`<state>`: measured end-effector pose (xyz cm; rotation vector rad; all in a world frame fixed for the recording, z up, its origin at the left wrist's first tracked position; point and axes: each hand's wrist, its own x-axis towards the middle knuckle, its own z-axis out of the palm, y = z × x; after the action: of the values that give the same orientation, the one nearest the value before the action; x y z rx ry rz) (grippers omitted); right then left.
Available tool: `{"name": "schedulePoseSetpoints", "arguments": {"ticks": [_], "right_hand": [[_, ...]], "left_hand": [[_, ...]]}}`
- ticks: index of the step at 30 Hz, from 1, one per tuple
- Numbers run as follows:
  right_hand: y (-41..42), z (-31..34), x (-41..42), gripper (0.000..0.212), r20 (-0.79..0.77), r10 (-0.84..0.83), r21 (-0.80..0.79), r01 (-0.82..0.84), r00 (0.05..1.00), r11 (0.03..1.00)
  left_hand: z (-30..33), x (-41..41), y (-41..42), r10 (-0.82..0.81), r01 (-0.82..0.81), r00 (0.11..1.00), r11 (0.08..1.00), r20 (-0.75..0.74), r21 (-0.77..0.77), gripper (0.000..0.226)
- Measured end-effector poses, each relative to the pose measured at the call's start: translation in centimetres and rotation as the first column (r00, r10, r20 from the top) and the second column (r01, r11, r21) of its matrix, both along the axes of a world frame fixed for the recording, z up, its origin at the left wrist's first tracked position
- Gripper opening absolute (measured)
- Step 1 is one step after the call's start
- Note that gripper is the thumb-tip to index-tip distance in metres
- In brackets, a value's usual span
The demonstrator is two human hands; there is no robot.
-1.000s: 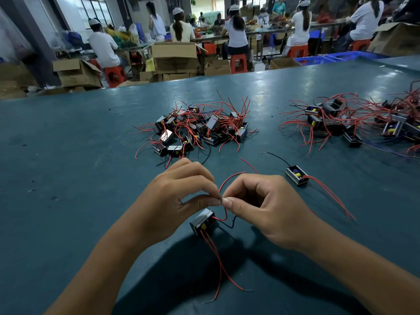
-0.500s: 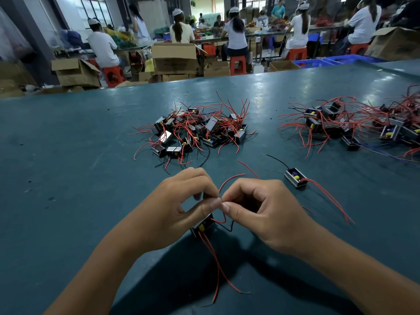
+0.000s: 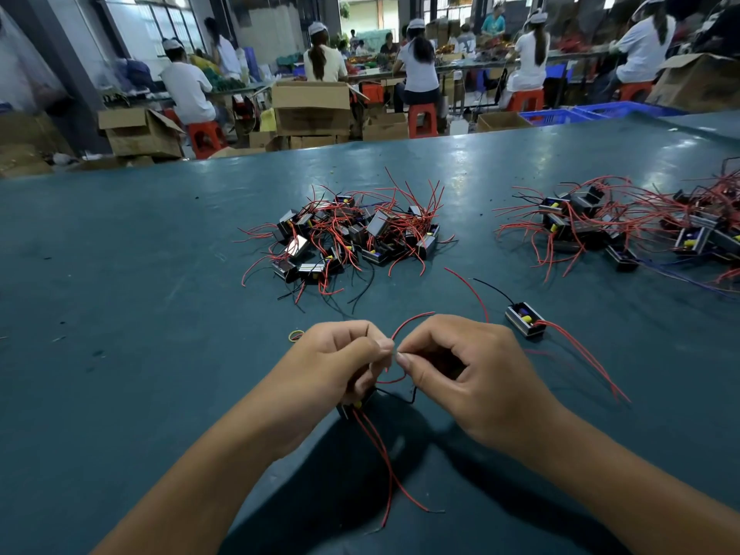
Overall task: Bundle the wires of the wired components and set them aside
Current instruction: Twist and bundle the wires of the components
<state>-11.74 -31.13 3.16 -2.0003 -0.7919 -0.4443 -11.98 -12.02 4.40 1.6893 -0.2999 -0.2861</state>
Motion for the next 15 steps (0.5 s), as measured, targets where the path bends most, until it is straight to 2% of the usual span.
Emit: {"name": "schedulePoseSetpoints", "arguments": {"ticks": [3,6,10,15], "right_hand": [[0.0,-0.2,0.3,0.007,-0.128,-0.037,0.123,0.052,0.991,0.991],[0.0,-0.4,0.6,0.007,-0.238,-0.026,0.191,0.073,0.971,0.979],[0.1,-0.5,0.8,0.006,-0.324,0.034,0.231,0.045,0.945,0.972],[-0.4,-0.5,1.6,0.010,-0.427,0.058,0.306,0.084,0.902,0.948]], "left_hand": [[-0.3,0.5,0.4,0.006,-0.020,0.990,0.995,0.140,0.098,0.011],[-0.9,0.7,0.7,-0.053,0.011,0.979,0.977,0.195,0.212,0.012],[-1.5,0.8,0.2,-0.058,0.003,0.967,0.976,0.247,0.219,0.018],[-1.2,1.2,0.9,-0.026,-0.073,0.945,0.955,0.327,0.287,0.012]]}}
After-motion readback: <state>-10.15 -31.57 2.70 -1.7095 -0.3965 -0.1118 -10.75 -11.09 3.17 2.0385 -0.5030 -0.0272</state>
